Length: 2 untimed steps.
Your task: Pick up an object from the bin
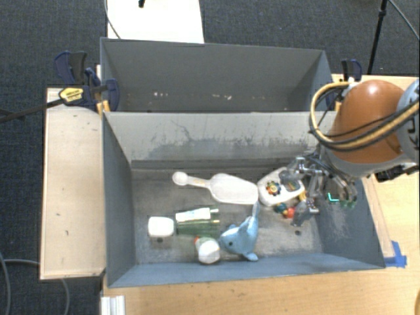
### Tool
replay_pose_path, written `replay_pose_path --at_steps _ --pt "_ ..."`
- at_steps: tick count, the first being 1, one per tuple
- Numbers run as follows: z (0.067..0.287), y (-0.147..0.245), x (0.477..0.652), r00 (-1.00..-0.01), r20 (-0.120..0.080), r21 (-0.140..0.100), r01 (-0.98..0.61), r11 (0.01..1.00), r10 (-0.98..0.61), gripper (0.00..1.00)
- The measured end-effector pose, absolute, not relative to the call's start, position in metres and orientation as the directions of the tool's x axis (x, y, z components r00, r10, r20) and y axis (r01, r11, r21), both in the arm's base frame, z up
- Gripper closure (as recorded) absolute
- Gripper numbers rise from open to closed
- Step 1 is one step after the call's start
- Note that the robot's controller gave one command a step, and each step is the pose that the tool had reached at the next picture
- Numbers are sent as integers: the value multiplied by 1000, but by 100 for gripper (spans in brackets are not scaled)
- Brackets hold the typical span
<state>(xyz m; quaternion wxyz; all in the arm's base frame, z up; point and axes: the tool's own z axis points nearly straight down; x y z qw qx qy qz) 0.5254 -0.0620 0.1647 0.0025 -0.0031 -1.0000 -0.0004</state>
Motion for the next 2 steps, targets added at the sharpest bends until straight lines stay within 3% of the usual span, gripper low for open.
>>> replay_pose_path --at_steps 1,2 --pt "169 -62 527 -1000 -3 0 4 1000 4 0" --pt "128 -84 538 -990 -11 -3 -141 990 -141 0"
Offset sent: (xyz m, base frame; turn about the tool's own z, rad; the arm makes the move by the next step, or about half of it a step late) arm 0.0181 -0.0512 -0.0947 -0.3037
